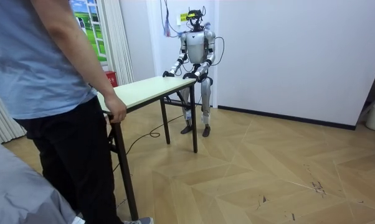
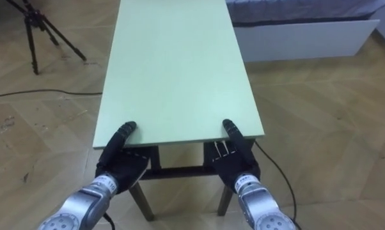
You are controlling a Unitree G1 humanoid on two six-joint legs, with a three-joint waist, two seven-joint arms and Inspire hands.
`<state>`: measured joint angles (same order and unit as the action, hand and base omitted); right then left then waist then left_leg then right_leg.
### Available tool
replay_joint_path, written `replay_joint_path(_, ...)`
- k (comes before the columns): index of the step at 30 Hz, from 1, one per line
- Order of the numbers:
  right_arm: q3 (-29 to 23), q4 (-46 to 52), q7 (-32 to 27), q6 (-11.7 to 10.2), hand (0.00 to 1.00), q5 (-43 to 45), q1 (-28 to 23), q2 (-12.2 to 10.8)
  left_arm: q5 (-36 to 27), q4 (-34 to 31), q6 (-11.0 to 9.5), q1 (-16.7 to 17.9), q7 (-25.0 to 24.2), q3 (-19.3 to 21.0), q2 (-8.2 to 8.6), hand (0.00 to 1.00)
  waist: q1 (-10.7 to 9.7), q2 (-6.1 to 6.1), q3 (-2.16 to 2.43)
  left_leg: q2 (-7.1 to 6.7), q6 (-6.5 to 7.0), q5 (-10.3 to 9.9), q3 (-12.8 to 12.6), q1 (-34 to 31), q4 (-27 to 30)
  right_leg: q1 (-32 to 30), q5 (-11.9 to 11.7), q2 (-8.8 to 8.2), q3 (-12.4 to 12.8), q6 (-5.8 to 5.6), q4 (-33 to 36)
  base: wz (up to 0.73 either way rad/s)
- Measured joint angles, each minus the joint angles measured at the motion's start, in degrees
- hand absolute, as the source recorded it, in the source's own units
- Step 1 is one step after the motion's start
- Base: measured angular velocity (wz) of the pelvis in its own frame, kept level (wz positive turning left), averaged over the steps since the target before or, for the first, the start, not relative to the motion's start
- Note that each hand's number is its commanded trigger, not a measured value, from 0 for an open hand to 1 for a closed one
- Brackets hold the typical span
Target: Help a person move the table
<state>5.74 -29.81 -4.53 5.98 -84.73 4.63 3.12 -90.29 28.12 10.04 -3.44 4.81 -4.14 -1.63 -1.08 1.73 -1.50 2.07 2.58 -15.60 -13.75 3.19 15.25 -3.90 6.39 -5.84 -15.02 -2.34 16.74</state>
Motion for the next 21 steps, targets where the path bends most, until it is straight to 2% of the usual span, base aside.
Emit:
replay_joint_path(18,0.2,-0.5,0.5,-0.5,1.00,1.8,0.0,-0.3,1.1,1.1,-0.8,-0.2,-0.8,-0.5,0.02,1.00,-0.1,0.16,-0.13,0.02,0.00,0.0,0.0,0.5,-0.6,0.9,0.1,0.19,-0.1,-0.15,-1.1,0.00)
replay_joint_path(21,0.2,-0.5,0.7,-0.6,1.00,2.0,0.0,-0.3,2.7,1.1,-1.4,-0.2,-1.0,-0.5,0.29,1.00,-0.2,0.27,-0.16,0.01,0.00,0.0,0.0,0.4,-0.6,0.9,0.1,0.06,-0.9,-0.15,-1.2,0.00)
